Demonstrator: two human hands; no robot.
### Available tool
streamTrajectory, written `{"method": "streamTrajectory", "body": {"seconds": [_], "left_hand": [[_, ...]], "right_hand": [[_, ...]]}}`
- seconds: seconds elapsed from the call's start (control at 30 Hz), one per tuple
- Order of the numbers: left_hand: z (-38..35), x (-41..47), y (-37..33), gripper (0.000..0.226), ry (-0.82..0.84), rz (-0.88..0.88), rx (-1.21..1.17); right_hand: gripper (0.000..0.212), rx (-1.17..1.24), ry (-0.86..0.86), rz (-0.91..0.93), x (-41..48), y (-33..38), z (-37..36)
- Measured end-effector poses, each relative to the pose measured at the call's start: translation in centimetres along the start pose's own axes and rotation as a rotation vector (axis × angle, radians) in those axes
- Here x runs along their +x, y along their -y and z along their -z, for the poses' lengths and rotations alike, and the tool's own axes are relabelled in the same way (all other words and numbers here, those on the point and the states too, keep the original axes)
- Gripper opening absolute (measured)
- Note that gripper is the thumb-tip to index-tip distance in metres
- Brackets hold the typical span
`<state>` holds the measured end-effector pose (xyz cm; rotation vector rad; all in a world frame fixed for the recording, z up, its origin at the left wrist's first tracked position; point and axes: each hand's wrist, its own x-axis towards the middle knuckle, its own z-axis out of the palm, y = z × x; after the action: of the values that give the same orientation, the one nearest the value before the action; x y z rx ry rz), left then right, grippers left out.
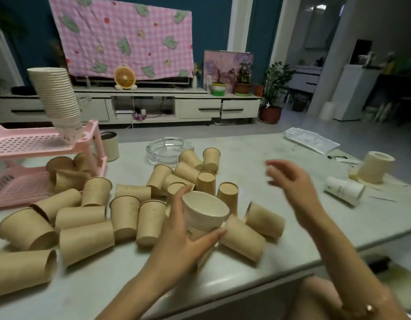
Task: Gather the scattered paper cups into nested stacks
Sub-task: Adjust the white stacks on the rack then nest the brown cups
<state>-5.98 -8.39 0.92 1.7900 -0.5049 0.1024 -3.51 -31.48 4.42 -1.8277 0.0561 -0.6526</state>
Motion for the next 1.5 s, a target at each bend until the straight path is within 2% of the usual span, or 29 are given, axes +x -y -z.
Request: {"method": "streamTrajectory", "body": {"seconds": [0.03, 0.1, 0.17, 0.2, 0.33, 0.47, 0.57, 0.67, 0.77, 0.83, 0.9, 1.03, 1.13, 1.2, 1.3, 1.37, 1.43, 1.5], "left_hand": [[-1.5, 0.5, -0.4, 0.079, 0.038, -0.019, -0.011], [-6.3, 1.8, -1.6, 0.085, 0.159, -0.038, 0.001], [-10.2, 3.1, -2.5, 0.089, 0.257, -0.015, -0.008], [-12.4, 4.0, -2.8, 0.089, 0.293, 0.009, -0.027], [-16.9, 6.7, -3.0, 0.086, 0.314, 0.065, -0.043], [-18.1, 8.3, -2.4, 0.085, 0.276, 0.077, -0.008], [-17.9, 8.8, -2.2, 0.086, 0.259, 0.091, 0.012], [-17.5, 9.0, -2.3, 0.086, 0.239, 0.09, 0.023], [-16.2, 9.3, -2.4, 0.087, 0.209, 0.07, 0.05], [-14.8, 9.6, -2.3, 0.089, 0.168, 0.055, 0.078], [-13.1, 9.8, -2.0, 0.088, 0.121, 0.052, 0.071], [-8.7, 9.3, -1.6, 0.088, 0.022, -0.019, 0.129], [-5.6, 9.0, -1.5, 0.087, -0.002, -0.081, 0.215], [-3.3, 8.8, -1.2, 0.086, -0.017, -0.053, 0.156], [0.5, 7.7, -0.3, 0.091, -0.048, -0.041, 0.126], [4.1, 6.6, 0.1, 0.081, -0.093, -0.06, 0.157], [7.0, 6.0, 0.1, 0.071, -0.156, -0.071, 0.149], [11.6, 5.4, 0.2, 0.066, -0.26, -0.069, 0.129]], "right_hand": [[0.015, -0.035, -0.169, -0.075, 1.9, -2.5, 2.5], [0.029, -0.164, -0.428, -0.266, 3.9, -7.8, 8.1], [0.04, -0.303, -0.575, -0.411, 4.9, -12.0, 12.1], [0.038, -0.355, -0.611, -0.477, 5.2, -13.3, 13.9], [0.036, -0.357, -0.46, -0.643, 6.8, -16.6, 16.9], [0.038, -0.274, -0.422, -0.642, 8.2, -18.8, 18.1], [0.031, -0.235, -0.486, -0.575, 8.2, -18.5, 18.1], [0.024, -0.207, -0.543, -0.355, 7.2, -14.9, 16.6], [0.021, -0.068, -0.364, -0.064, 6.0, -8.1, 12.9], [0.025, 0.035, -0.13, 0.076, 4.6, -3.8, 10.3], [0.03, 0.025, 0.074, 0.157, 3.3, -0.5, 7.9], [0.022, -0.013, 0.217, 0.21, 2.8, 2.8, 4.5], [0.015, 0.004, 0.397, 0.142, 2.6, 4.1, 0.8], [0.015, -0.011, 0.504, 0.113, 1.7, 4.9, -2.9], [0.017, -0.054, 0.593, 0.115, 0.4, 5.8, -7.4], [0.02, -0.034, 0.627, 0.143, -0.2, 6.6, -10.5], [0.023, -0.084, 0.573, 0.248, -0.6, 7.1, -12.5], [0.039, -0.076, 0.628, 0.301, -1.0, 8.7, -16.2]]}}
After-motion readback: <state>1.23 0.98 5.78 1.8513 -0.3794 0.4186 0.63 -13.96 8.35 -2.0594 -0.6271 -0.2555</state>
